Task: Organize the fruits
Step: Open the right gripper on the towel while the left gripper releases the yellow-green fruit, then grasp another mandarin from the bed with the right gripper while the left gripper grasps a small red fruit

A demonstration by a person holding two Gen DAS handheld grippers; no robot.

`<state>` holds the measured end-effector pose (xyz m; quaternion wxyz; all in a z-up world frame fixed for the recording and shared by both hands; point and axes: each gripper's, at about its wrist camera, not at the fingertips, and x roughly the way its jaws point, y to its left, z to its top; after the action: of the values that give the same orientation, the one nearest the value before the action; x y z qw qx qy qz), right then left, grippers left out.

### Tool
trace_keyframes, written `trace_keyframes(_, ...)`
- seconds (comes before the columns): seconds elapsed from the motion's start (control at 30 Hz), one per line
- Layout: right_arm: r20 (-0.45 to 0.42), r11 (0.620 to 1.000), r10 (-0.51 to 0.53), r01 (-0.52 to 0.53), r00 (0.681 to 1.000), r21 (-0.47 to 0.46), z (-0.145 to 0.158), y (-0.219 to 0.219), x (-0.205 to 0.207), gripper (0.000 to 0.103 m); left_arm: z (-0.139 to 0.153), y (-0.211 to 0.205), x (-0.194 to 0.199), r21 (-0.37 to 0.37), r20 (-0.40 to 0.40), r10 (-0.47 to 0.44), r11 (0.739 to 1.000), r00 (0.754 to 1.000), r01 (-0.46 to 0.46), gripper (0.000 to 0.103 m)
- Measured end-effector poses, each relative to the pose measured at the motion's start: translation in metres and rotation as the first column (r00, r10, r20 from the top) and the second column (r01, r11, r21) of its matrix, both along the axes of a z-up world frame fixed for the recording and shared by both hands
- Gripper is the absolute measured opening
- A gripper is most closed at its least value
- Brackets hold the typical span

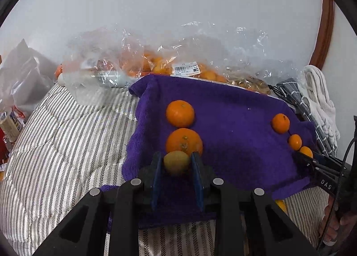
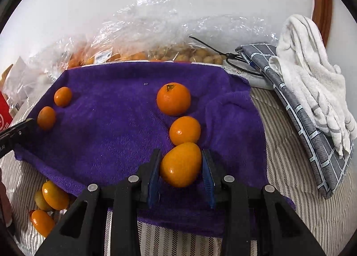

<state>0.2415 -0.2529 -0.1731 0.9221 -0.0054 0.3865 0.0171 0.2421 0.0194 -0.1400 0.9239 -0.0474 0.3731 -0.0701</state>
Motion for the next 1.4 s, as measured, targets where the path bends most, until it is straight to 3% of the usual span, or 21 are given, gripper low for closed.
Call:
trace_keyframes(0.23, -0.003, 1.0, 0.0, 0.0, 1.0, -0.002, -0.001, 0.001, 0.0, 0.035, -0.001, 0.0, 0.0, 0.002, 0.0, 0.004, 1.0, 1.0, -0.004, 0.025)
trace_keyframes(0.43, 0.004, 1.0, 0.001, -0.001, 1.0, 0.012, 0.001, -0.001, -0.003, 0.045, -0.001, 0.0, 0.0, -0.003, -0.001, 0.014, 1.0, 1.0, -0.014, 0.025)
trace_keyframes(0.5, 0.01, 1.0, -0.006, 0.006, 1.0, -0.003, 0.002, 0.001, -0.004, 0.053, 0.0, 0.002, -0.001, -0.027, -0.008, 0.017, 0.999, 1.0, -0.017, 0.025)
trace_keyframes(0.57, 0.023, 1.0, -0.012, 0.013, 1.0, -0.024, 0.004, 0.003, -0.007, 0.053, 0.003, 0.005, -0.002, -0.068, -0.013, 0.009, 0.998, 1.0, -0.01, 0.025)
trace_keyframes(0.63, 0.034, 1.0, -0.004, 0.005, 0.999, -0.029, 0.005, 0.004, -0.01, 0.056, 0.005, 0.008, -0.003, -0.093, -0.002, 0.012, 0.996, 1.0, -0.012, 0.031)
trace_keyframes(0.7, 0.044, 1.0, -0.001, 0.002, 0.999, -0.031, 0.006, 0.004, -0.011, 0.056, 0.008, 0.01, -0.006, -0.096, 0.015, 0.022, 0.995, 1.0, -0.021, 0.049)
trace_keyframes(0.87, 0.091, 1.0, 0.0, -0.001, 0.996, 0.007, 0.016, 0.001, -0.02, 0.056, 0.015, 0.015, -0.011, -0.094, 0.074, 0.055, 0.994, 0.996, -0.048, 0.055)
trace_keyframes(1.03, 0.124, 0.999, -0.034, 0.032, 0.992, 0.023, 0.033, 0.0, -0.037, 0.056, 0.02, 0.016, -0.014, -0.11, 0.098, 0.049, 0.993, 0.994, -0.038, 0.055)
trace_keyframes(1.2, 0.098, 0.999, -0.029, 0.025, 0.995, 0.035, 0.037, 0.006, -0.057, 0.056, 0.031, 0.015, -0.027, -0.137, 0.17, 0.026, 0.991, 0.985, -0.003, 0.055)
trace_keyframes(1.4, 0.068, 1.0, 0.0, 0.0, 0.998, 0.003, 0.036, 0.019, -0.081, 0.048, 0.031, 0.018, -0.031, -0.152, 0.173, 0.039, 0.988, 0.984, -0.012, 0.055)
